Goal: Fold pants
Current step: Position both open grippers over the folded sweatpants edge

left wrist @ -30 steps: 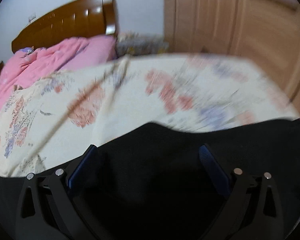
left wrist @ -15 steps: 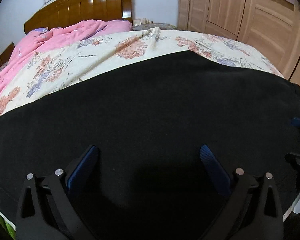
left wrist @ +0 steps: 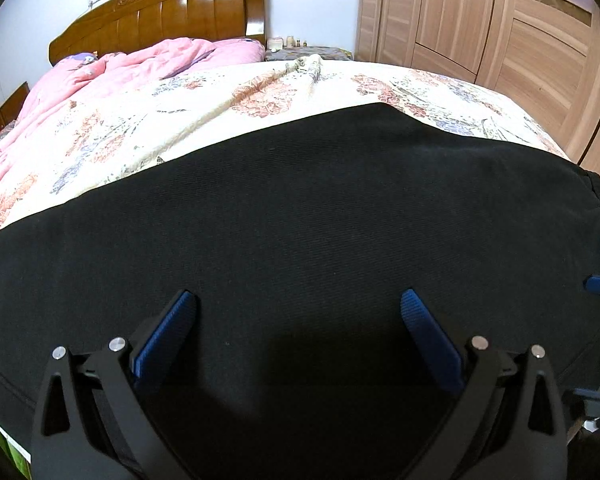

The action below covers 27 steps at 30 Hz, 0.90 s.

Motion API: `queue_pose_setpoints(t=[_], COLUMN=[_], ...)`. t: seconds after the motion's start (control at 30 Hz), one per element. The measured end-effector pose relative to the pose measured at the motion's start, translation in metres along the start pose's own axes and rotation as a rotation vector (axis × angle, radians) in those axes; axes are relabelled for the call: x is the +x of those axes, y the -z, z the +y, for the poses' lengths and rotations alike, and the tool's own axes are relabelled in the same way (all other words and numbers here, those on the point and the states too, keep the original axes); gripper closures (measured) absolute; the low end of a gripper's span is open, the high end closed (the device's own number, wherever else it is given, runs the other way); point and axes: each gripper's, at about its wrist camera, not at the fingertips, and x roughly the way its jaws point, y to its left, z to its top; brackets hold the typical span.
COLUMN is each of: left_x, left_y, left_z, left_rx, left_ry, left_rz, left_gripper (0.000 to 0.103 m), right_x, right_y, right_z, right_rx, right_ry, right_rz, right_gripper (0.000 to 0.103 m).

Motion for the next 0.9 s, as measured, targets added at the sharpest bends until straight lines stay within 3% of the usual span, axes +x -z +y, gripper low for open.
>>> queue_pose_setpoints(t=[0.13,0.2,0.27,0.3,0.37,0.5,0.57,0.7,0.83,0.9], left_x=[0.0,-0.014,-0.052,-0.069,-0.08,-0.057,-0.057,-0.052,-0.059,-0.074], left_y=[0.001,0.002,0.009,0.016,0.028,0.059,0.064,0.067,0.062,0.051], left_z=[-0.001,0.0,-0.005,-0.012,-0.024,-0.04,-0.033,-0.033,-0.031,-0.024], left_rx=[-0.014,-0.055,-0.057,-0.018,0.068,0.186,0.123,0.12,0.126,0.119], left_ry=[-0.008,-0.015,0.158,0.199,0.164,0.055,0.081,0.065,0.073,0.075], left_rz=[-0.006,-0.004,-0.089,-0.12,-0.11,0.028,0.0,-0.012,0.038,-0.018], left_gripper=[0.001,0.006,0.004,0.003,0.002,0.001,0.001,0.001,0.001,0.001], right_x=[-0.002,-0.008,-0.03,-0.038,-0.041,-0.036,-0.036,-0.04,-0.039,-0.047], right_y=[0.007,0.004,0.01,0.015,0.024,0.035,0.039,0.049,0.033,0.017], right_z=[-0.009,-0.01,-0.01,-0.015,-0.03,-0.05,-0.05,-0.053,-0.053,-0.053], right_rx=[-0.002,0.003,-0.011,0.003,0.056,0.125,0.097,0.11,0.104,0.096], right_ry=[-0.015,0.025,0.074,0.089,0.115,0.116,0.126,0.099,0.1,0.095], right_rz=[-0.015,0.001,-0.05,-0.067,-0.059,-0.037,-0.036,-0.056,0.039,0.012], right_gripper=[0.005,0.005,0.005,0.005,0.005,0.005,0.005,0.004,0.005,0.005])
